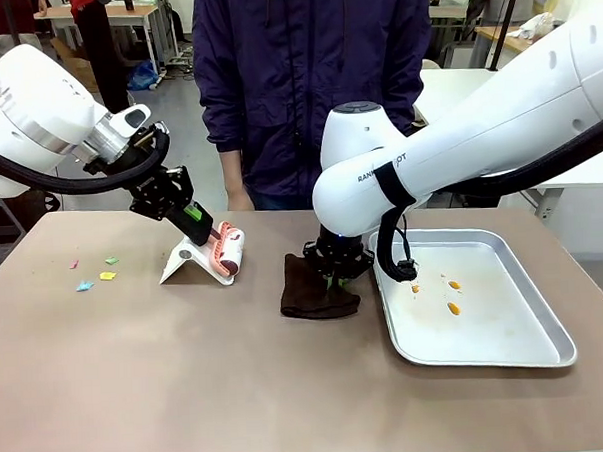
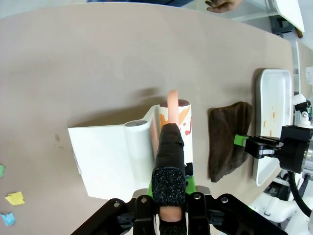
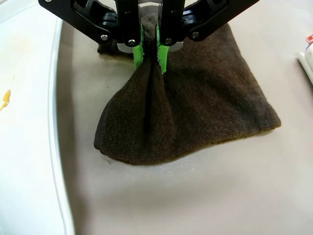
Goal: Clean the surface of the table.
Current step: Hold the Lint Roller with your left hand and the towel with your right hand.
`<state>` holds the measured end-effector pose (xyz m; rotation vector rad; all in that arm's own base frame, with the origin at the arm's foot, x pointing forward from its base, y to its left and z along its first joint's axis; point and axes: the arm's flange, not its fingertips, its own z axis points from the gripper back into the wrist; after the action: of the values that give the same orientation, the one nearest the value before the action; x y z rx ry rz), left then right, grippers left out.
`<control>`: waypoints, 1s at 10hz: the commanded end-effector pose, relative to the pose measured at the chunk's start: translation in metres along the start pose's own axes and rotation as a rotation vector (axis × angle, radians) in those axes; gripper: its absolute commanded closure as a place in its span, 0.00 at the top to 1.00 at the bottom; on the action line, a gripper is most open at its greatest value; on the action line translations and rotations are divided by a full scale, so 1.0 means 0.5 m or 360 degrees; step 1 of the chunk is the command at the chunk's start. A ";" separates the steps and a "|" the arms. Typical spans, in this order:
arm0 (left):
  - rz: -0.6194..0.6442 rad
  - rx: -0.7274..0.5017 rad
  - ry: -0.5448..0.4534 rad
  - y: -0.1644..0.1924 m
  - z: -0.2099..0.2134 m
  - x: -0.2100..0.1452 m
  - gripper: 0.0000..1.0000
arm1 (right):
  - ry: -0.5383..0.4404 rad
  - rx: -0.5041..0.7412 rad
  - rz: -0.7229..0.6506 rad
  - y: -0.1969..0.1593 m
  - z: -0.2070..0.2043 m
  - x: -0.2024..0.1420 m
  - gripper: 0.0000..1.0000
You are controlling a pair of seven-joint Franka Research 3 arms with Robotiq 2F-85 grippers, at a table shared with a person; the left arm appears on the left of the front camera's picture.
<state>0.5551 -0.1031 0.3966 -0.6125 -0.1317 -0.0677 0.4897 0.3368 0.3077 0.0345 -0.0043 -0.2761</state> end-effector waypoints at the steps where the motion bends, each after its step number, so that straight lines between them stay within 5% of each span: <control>1: -0.0046 -0.0105 -0.0032 -0.009 0.015 -0.014 0.00 | 0.0055 0.0111 0.0033 -0.026 -0.013 -0.001 0.00; 5: -0.0111 -0.0268 -0.0118 -0.040 0.054 -0.045 0.00 | 0.0132 0.0873 0.0086 -0.122 0.046 0.007 0.00; 8: 0.0000 -0.0613 -0.0112 -0.026 0.128 -0.060 0.00 | 0.0317 0.1620 0.0125 -0.221 0.103 0.019 0.00; 10: 0.0114 -0.0755 -0.0132 0.008 0.191 -0.075 0.00 | 0.0414 0.1899 0.0181 -0.281 0.135 0.015 0.00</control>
<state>0.5163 -0.0587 0.4659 -1.0374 -0.1753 -0.0268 0.5204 0.2542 0.3934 1.1277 -0.0170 -0.1655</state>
